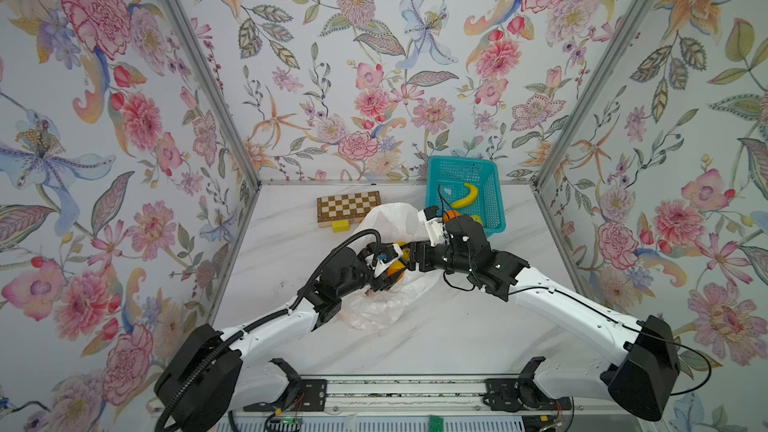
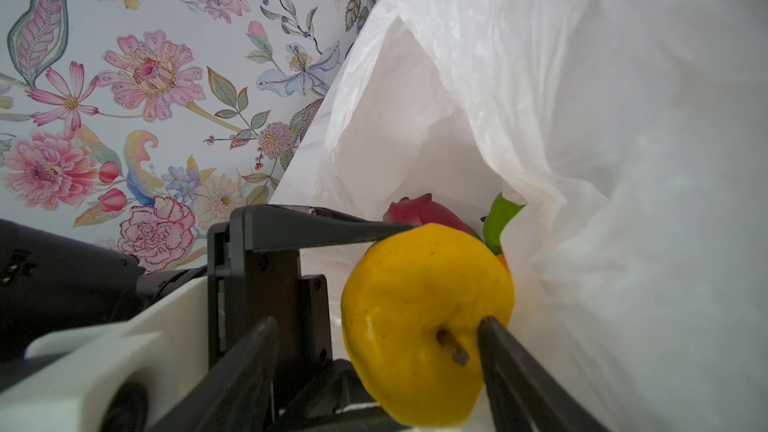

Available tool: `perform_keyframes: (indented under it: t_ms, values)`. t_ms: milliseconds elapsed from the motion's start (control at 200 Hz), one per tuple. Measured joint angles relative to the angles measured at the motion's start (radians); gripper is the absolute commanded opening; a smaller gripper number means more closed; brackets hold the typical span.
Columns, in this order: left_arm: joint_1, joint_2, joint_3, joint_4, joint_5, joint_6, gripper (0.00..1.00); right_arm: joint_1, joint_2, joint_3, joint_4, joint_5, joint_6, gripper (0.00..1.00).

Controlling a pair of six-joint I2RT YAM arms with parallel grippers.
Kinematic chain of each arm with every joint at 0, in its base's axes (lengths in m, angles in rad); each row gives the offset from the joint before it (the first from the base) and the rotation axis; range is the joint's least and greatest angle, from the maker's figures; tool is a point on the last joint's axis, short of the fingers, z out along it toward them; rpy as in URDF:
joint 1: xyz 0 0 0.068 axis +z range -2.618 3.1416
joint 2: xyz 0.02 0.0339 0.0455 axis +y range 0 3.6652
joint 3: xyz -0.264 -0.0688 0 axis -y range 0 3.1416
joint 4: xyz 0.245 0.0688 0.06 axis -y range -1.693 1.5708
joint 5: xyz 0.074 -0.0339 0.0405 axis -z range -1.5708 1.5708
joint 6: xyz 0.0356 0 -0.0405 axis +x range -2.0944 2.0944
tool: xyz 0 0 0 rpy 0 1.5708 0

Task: Untie the knot of the plastic bag and take out the fruit
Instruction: 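Lift the yellow apple with the left gripper while the right gripper grasps it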

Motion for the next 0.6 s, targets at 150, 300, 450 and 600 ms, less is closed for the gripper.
perform_keyframes:
  t_ms: [150, 300, 450, 600]
  values:
    - [0.004, 0.0, 0.0, 0.0, 0.0, 0.0, 0.59, -0.016, 0.029, 0.005, 0.028, -0.006, -0.001, 0.86]
    - [0.004, -0.001, 0.0, 0.012, 0.016, 0.002, 0.59, -0.032, 0.07, 0.015, 0.04, -0.016, -0.004, 0.92]
    - [0.004, -0.001, 0.0, 0.015, 0.019, 0.008, 0.59, -0.043, 0.111, 0.023, 0.041, -0.048, -0.011, 0.81]
    - [0.004, -0.001, 0.0, 0.014, 0.016, 0.016, 0.6, -0.051, 0.127, 0.03, 0.049, -0.096, -0.009, 0.6]
